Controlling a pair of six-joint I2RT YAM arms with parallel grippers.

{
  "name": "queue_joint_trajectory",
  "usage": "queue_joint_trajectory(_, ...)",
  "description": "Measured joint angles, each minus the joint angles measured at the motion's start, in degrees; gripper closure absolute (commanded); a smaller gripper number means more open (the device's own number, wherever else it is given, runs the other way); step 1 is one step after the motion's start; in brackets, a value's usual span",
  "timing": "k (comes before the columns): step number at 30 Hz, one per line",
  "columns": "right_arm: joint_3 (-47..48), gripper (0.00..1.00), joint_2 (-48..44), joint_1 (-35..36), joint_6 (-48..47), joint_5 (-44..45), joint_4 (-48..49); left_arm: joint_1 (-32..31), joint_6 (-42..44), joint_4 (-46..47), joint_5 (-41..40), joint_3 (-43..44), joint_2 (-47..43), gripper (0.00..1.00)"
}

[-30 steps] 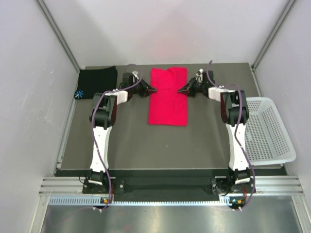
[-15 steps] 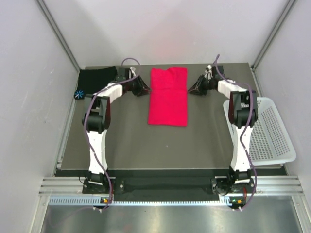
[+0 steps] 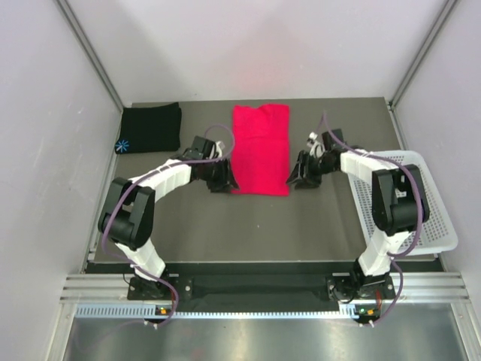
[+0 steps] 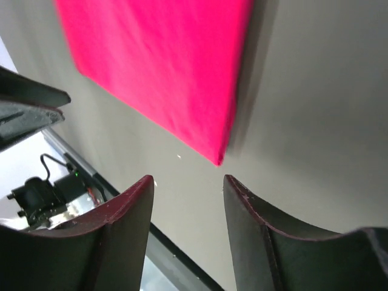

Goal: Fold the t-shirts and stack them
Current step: Fold the tshirt

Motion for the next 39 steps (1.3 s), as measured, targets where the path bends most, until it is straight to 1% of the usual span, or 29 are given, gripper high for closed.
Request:
queue_joint_trajectory(3, -7.5, 0.5, 0.0, 1.4, 2.8, -1.3, 3.7, 0.8, -3.3, -0.4, -1.0, -5.0, 0.0, 0.52)
queue_joint_trajectory(6, -12.0, 0.49, -0.1, 1.4, 5.7, -2.3, 6.7, 1.4, -6.5, -0.4, -2.5, -6.4, 0.0, 0.49)
queue_joint_trajectory(10, -14.6, 0.47, -1.7, 1.4, 8.6, -2.2, 10.6, 1.4, -11.1, 0.6, -3.7, -6.4, 0.0, 0.45)
queue_joint_trajectory(18, -19.3, 0.46, -3.2, 1.2, 17.8, -1.4, 19.8, 1.5, -23.2, 4.4, -5.8, -8.7, 0.3, 0.46)
queue_joint_trajectory(21, -20.5, 0.47, -3.1, 1.2, 21.6, -0.7, 23.8, 1.5, -26.8, 5.8, -6.8, -8.8, 1.7, 0.48)
queue_joint_trajectory(25, -20.5, 0.52, -2.2, 1.1, 25.1, 0.7, 27.3, 2.0, -31.6, 8.8, -6.4, -9.2, 2.8, 0.49)
queue_joint_trajectory(29, -20.5, 0.58, -1.0, 1.0, 28.1, 1.6, 30.2, 2.6, -35.5, 12.3, -5.5, -9.7, 3.6, 0.49)
queue_joint_trajectory(33, -20.5, 0.61, 0.2, 1.0, 30.6, 1.4, 32.1, 3.1, -36.9, 13.9, -5.4, -9.8, 3.9, 0.48)
queue_joint_trajectory(39, -20.9, 0.67, 0.9, 1.0, 32.4, 1.6, 33.9, 3.6, -37.4, 14.4, -5.2, -9.8, 3.9, 0.46)
